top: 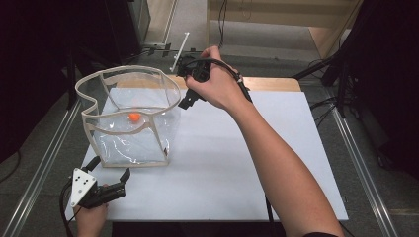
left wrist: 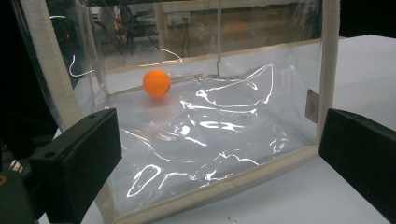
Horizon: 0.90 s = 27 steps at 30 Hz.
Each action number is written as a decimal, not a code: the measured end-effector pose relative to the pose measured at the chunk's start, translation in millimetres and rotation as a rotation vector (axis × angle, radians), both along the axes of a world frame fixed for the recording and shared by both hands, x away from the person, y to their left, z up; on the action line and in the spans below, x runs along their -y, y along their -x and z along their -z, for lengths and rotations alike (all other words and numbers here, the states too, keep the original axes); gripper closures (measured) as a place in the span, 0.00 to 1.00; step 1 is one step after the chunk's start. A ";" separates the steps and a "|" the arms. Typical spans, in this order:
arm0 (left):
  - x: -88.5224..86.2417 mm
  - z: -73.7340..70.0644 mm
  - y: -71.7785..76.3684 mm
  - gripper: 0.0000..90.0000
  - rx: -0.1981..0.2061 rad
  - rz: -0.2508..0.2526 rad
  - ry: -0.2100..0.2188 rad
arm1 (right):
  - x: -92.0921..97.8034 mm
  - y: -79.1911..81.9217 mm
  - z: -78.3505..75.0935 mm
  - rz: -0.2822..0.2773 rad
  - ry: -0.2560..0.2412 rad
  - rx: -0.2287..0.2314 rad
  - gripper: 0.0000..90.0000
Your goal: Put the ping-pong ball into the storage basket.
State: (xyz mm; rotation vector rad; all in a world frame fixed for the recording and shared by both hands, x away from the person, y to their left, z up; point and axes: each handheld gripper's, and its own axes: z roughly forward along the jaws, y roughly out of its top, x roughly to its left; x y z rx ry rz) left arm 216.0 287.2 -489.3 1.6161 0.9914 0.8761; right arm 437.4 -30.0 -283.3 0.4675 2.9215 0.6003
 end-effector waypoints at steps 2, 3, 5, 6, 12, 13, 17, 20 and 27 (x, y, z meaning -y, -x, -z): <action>0.1 0.1 -0.1 0.00 0.002 0.000 0.000 | 1.8 0.8 1.8 -0.001 0.005 -0.001 0.00; 0.2 0.1 0.0 0.00 0.002 0.000 0.000 | 2.7 1.0 3.0 -0.004 0.004 -0.001 0.00; 0.1 0.1 -0.1 0.00 0.002 0.000 0.001 | 4.4 1.9 5.2 -0.004 0.005 -0.004 0.00; 0.1 0.1 -0.1 0.00 0.002 0.000 0.001 | 5.5 2.5 6.0 -0.003 0.008 -0.004 0.00; 0.4 0.1 0.0 0.00 0.001 -0.001 -0.004 | 10.5 6.0 11.3 -0.004 0.010 -0.008 0.00; 0.5 0.1 0.0 0.00 0.002 -0.001 -0.002 | 11.2 6.5 12.5 -0.005 0.010 -0.010 0.00; 0.5 0.1 0.0 0.00 0.001 -0.001 -0.004 | 13.9 8.8 17.0 -0.004 0.012 -0.016 0.00; 0.2 0.0 0.1 0.00 0.000 -0.001 -0.008 | 16.5 9.6 21.3 -0.008 0.015 -0.018 0.00; 0.4 0.1 0.0 0.00 0.001 -0.001 -0.005 | 22.0 12.5 29.1 -0.001 0.010 -0.027 0.00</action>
